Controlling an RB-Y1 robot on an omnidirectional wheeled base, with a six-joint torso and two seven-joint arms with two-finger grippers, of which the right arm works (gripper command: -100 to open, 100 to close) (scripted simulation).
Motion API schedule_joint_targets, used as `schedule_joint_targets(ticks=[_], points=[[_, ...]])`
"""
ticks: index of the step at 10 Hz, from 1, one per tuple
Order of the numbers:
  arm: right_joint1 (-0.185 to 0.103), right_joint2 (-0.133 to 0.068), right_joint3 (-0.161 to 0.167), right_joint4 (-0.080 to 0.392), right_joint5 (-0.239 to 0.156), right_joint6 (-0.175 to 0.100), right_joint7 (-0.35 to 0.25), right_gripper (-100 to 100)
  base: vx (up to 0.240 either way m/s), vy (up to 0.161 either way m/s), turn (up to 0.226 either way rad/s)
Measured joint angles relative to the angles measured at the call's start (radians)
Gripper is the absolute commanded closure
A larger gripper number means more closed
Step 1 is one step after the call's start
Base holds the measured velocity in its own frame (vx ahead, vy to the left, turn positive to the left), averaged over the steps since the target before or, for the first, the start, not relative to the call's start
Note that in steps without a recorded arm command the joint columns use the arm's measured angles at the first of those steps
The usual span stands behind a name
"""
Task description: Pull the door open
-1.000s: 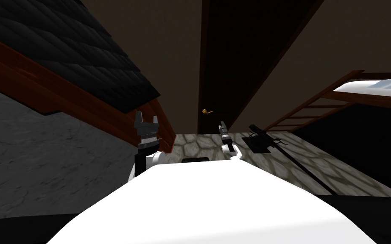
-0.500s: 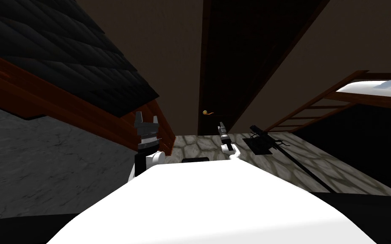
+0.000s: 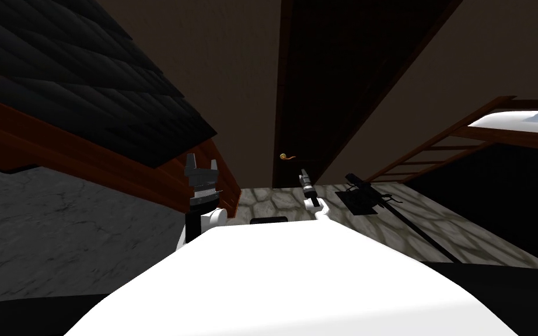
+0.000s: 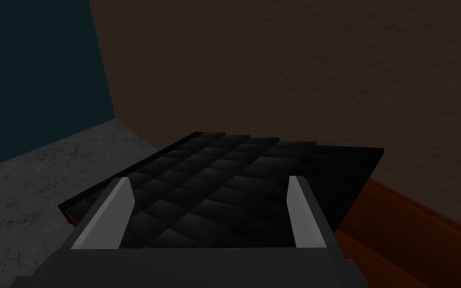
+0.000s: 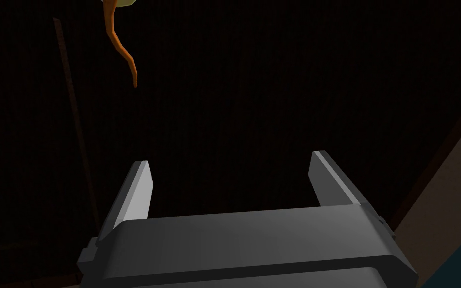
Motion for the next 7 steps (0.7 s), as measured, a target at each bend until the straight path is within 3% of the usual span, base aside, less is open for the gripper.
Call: schedule_joint_targets(ticks=[7], points=[[-0.075,-0.017,-0.014,0.172,0.021,-0.043,-0.019,-100,0.102,0.025,-0.019]])
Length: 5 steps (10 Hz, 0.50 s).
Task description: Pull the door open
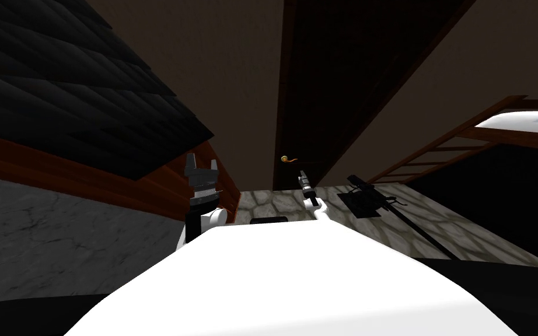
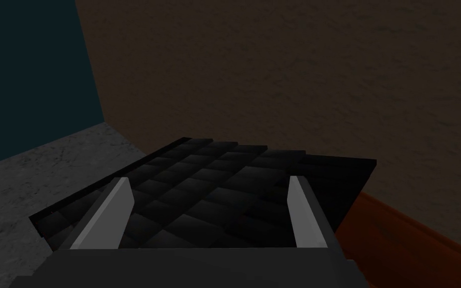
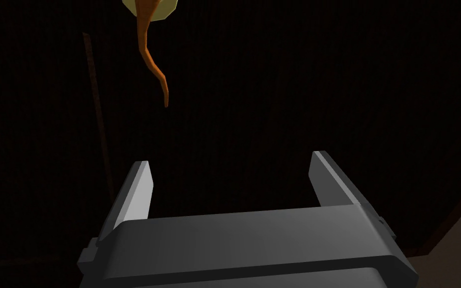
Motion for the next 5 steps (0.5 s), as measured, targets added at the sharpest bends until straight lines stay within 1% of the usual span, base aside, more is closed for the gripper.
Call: schedule_joint_targets(ticks=[3,5], points=[[-0.038,-0.009,-0.007,0.089,0.013,-0.019,-0.012,-100,0.134,0.035,-0.021],[-0.056,-0.014,-0.010,0.132,0.019,-0.030,-0.020,-100,0.109,0.037,-0.020]])
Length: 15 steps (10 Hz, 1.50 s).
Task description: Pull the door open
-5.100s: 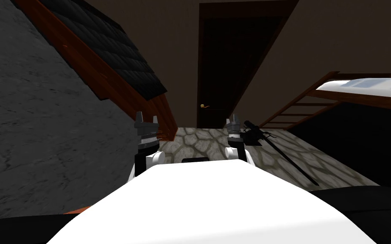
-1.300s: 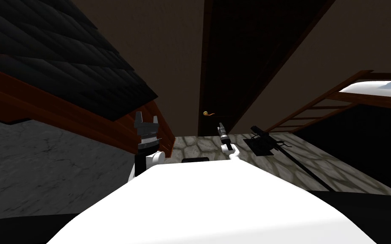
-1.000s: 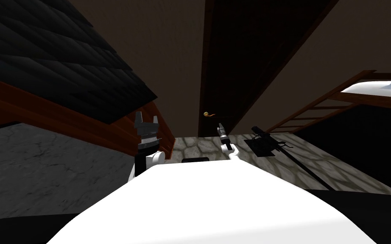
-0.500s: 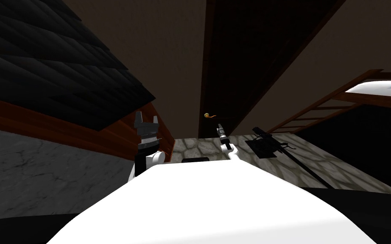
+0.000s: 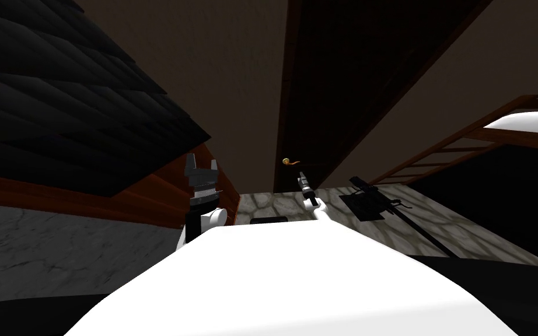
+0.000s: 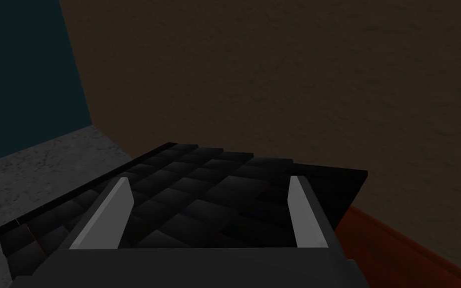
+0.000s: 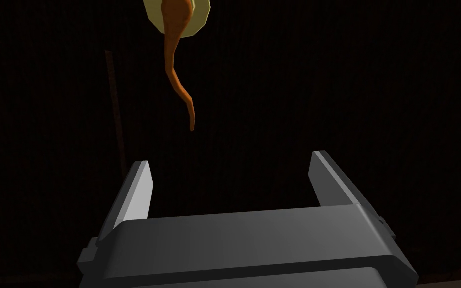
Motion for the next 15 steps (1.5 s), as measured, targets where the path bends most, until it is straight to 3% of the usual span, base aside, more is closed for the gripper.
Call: schedule_joint_targets(ticks=[6,11,12,14,15], points=[[-0.054,-0.009,-0.009,0.121,0.018,-0.025,-0.016,-100,0.090,0.026,-0.015],[-0.082,-0.015,-0.014,0.185,0.027,-0.039,-0.026,-100,0.074,0.027,0.022],[-0.067,-0.023,-0.017,0.172,0.024,-0.037,-0.032,-100,0.182,0.050,0.135],[-0.069,-0.051,-0.032,0.207,0.013,-0.060,-0.043,-100,0.171,0.069,0.127],[-0.052,-0.065,-0.037,0.197,0.008,-0.063,-0.053,-100,0.194,0.068,0.172]])
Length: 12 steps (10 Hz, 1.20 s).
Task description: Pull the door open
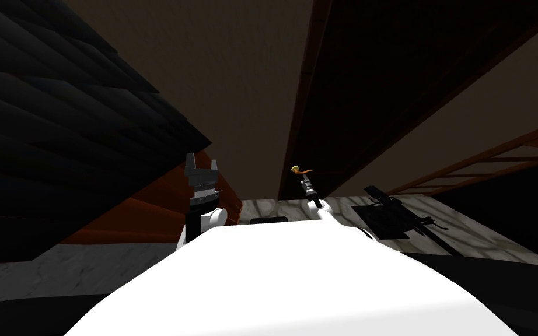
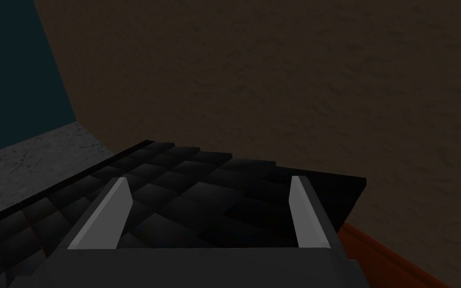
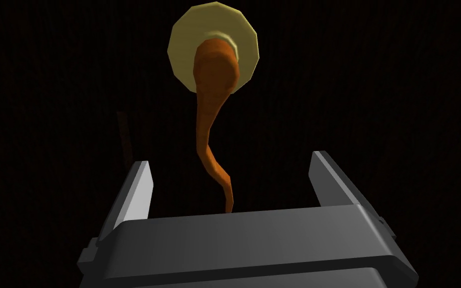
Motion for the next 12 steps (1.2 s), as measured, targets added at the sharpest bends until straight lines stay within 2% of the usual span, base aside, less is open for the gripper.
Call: schedule_joint_targets(ticks=[2,3,5,6,7,12], points=[[0.008,-0.035,-0.019,0.030,-0.015,-0.021,-0.016,-100,0.210,0.058,0.167],[-0.003,-0.056,-0.032,0.080,-0.024,-0.051,-0.019,-100,0.133,0.034,0.033],[0.039,-0.072,-0.039,0.031,-0.030,-0.041,-0.038,-100,0.168,-0.015,0.126],[0.029,-0.090,-0.046,0.068,-0.036,-0.059,-0.043,-100,0.072,-0.016,0.017],[0.027,-0.092,-0.047,0.074,-0.037,-0.065,-0.044,100,-0.011,0.002,-0.012],[0.030,-0.090,-0.046,0.070,-0.036,-0.057,-0.044,100,-0.013,0.001,-0.001]])
